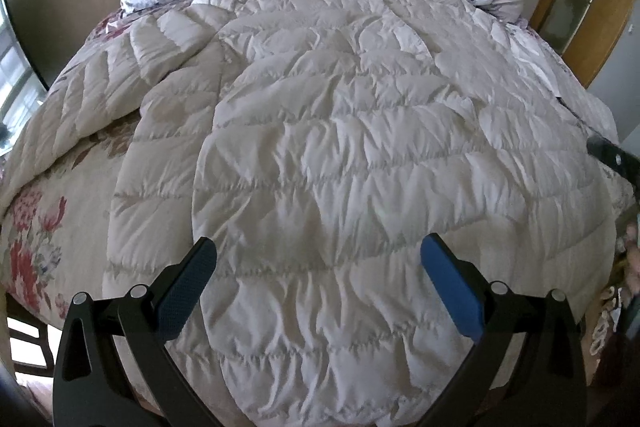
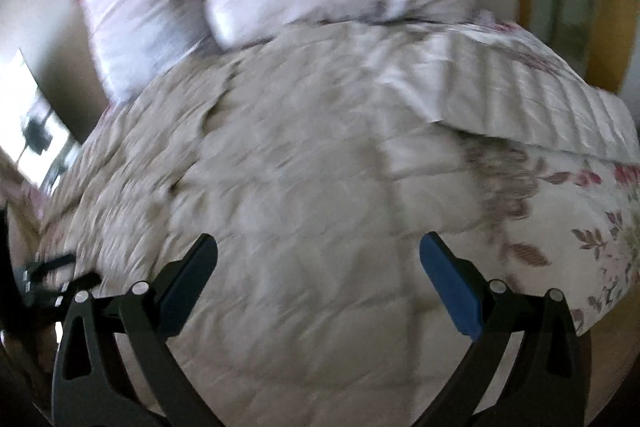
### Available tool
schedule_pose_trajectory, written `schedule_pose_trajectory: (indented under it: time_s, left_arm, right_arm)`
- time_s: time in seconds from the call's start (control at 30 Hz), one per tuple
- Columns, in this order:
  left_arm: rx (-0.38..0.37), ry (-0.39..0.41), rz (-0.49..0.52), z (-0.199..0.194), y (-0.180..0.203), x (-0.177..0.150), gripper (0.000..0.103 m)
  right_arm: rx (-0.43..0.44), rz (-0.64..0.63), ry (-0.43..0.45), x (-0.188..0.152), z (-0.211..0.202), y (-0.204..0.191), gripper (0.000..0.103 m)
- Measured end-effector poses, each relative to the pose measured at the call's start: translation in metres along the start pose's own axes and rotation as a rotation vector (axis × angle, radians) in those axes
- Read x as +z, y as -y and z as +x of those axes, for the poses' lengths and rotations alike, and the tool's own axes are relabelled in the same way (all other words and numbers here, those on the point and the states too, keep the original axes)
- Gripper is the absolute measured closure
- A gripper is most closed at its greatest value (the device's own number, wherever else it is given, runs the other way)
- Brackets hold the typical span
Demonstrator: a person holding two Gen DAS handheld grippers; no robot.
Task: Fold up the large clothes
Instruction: 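Grasp the jacket sleeve with the right tool and lift it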
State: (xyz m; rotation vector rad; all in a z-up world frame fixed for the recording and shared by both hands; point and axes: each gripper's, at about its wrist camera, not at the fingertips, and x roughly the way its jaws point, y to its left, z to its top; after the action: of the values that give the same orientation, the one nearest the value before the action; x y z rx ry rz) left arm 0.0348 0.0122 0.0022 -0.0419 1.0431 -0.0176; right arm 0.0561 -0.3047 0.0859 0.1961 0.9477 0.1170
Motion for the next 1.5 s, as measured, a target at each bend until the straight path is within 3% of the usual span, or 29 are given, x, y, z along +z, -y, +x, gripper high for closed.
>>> schedule_pose_trajectory:
  time_s: [0.27, 0.3, 0.37, 0.43, 0.53, 0.73, 0.9, 1.07, 1.2, 1.27, 1.37, 1.5]
  left_arm:
    - [-0.058, 0.018, -0.021, 0.009, -0.008, 0.021, 0.001]
    - [-0.062, 0.024, -0.029, 0.009, -0.009, 0.023, 0.001]
    - [-0.062, 0.041, -0.054, 0.011, -0.014, 0.027, 0.001]
    - [-0.111, 0.064, -0.096, 0.012, -0.022, 0.031, 0.001]
    - [-0.199, 0.081, -0.179, 0.015, -0.036, 0.036, 0.001]
    - [-0.147, 0.133, -0.150, 0.014, -0.037, 0.048, 0.001]
    - [-0.154, 0.180, -0.117, 0.016, -0.035, 0.054, 0.001]
    - [-0.206, 0.205, -0.096, 0.018, -0.034, 0.061, 0.001]
    - [-0.252, 0.215, -0.103, 0.019, -0.037, 0.066, 0.001]
    - [-0.288, 0.227, -0.118, 0.018, -0.039, 0.069, 0.001]
    - [-0.329, 0.244, -0.142, 0.015, -0.042, 0.076, 0.001]
    - [-0.407, 0.248, -0.178, 0.015, -0.045, 0.086, 0.001]
  right_arm:
    - [-0.038, 0.491, 0.143, 0.024, -0.009, 0.135, 0.003]
    - [-0.053, 0.589, 0.177, 0.024, -0.013, 0.162, 0.005]
    - [-0.063, 0.699, 0.217, 0.022, -0.018, 0.193, 0.022]
    - [-0.071, 0.840, 0.246, 0.018, -0.020, 0.233, 0.034]
    - [-0.052, 0.979, 0.275, 0.013, -0.017, 0.274, 0.041]
    - [-0.049, 1.122, 0.305, 0.021, -0.004, 0.328, 0.053]
    - [-0.117, 1.130, 0.321, 0.035, 0.004, 0.342, 0.063]
    - [-0.241, 1.094, 0.316, 0.044, 0.005, 0.353, 0.093]
    - [-0.396, 0.888, 0.320, 0.073, -0.001, 0.330, 0.099]
    - [-0.420, 0.773, 0.351, 0.091, -0.005, 0.303, 0.099]
    - [-0.383, 0.569, 0.405, 0.122, -0.011, 0.248, 0.099]
    - [-0.214, 0.360, 0.416, 0.148, -0.006, 0.167, 0.099]
